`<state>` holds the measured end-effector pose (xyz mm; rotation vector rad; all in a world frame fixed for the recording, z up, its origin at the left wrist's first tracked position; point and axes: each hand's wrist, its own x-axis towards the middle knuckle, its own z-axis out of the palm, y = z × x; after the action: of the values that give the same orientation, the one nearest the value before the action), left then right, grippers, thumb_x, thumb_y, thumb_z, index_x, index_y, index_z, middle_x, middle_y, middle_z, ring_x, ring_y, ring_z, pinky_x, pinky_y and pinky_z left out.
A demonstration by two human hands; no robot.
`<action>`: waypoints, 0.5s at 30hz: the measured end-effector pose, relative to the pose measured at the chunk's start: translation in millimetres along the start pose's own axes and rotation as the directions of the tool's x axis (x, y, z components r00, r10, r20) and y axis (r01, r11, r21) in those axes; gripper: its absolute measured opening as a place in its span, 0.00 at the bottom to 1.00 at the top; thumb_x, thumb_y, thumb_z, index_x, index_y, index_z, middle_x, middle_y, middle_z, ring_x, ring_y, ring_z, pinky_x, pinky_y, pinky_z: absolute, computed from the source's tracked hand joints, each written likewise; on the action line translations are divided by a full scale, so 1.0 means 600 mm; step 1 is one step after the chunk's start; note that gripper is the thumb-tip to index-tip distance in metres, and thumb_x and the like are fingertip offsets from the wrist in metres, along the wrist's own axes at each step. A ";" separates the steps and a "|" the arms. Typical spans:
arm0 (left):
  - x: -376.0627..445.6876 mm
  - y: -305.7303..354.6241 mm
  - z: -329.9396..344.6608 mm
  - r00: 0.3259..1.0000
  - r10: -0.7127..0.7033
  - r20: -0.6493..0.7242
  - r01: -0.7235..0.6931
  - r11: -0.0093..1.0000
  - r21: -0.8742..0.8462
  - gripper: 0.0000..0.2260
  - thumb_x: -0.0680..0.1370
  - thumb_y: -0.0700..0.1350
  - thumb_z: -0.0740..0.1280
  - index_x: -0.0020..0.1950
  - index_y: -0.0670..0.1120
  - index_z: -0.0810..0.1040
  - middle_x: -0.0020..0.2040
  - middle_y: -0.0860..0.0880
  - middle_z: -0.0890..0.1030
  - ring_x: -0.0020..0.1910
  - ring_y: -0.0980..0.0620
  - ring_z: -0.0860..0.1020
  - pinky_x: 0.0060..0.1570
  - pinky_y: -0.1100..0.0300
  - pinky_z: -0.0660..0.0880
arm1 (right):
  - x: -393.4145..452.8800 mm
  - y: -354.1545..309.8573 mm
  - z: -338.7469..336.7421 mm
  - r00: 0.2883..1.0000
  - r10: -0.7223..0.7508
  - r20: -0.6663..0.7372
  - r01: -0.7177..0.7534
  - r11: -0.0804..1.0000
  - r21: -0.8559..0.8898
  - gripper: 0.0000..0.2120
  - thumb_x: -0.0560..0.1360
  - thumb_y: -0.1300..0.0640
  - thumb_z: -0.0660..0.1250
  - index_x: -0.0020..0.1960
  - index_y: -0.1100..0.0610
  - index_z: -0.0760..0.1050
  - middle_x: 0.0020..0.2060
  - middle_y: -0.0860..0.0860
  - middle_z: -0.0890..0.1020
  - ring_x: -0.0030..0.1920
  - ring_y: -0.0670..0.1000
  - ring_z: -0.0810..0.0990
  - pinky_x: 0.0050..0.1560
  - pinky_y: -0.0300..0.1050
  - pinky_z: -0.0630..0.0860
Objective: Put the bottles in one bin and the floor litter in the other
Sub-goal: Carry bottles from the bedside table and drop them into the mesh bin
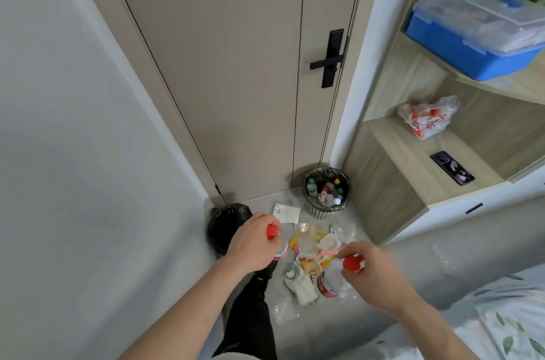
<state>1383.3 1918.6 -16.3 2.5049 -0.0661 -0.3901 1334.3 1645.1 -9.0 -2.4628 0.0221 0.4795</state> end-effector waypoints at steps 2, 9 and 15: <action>0.084 -0.017 -0.002 0.999 0.017 0.051 -0.017 1.000 0.014 0.09 0.74 0.48 0.65 0.54 0.57 0.78 0.55 0.60 0.75 0.51 0.58 0.77 0.54 0.58 0.76 | 0.071 0.004 -0.001 0.998 0.053 -0.018 -0.052 0.998 0.034 0.13 0.72 0.58 0.72 0.48 0.39 0.79 0.49 0.35 0.80 0.49 0.40 0.78 0.47 0.35 0.75; 0.417 -0.045 -0.011 0.958 0.072 0.278 -0.099 0.991 0.087 0.07 0.76 0.49 0.64 0.54 0.55 0.78 0.55 0.57 0.75 0.51 0.52 0.79 0.57 0.55 0.75 | 0.347 0.009 -0.005 0.954 0.296 -0.052 -0.288 0.949 0.131 0.12 0.72 0.59 0.73 0.50 0.43 0.81 0.49 0.42 0.79 0.47 0.43 0.77 0.44 0.32 0.68; 0.640 -0.043 0.018 0.916 0.143 0.376 -0.201 0.972 0.121 0.10 0.80 0.48 0.64 0.61 0.54 0.77 0.60 0.55 0.72 0.53 0.51 0.77 0.55 0.58 0.73 | 0.527 0.028 -0.014 0.892 0.443 -0.088 -0.416 0.881 0.225 0.13 0.71 0.63 0.72 0.47 0.45 0.82 0.49 0.44 0.78 0.46 0.44 0.78 0.46 0.39 0.73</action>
<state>1745.9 1882.1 -140.0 2.5207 -0.4809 -0.7992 1630.0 1657.3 -121.1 -2.2804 0.6589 0.4649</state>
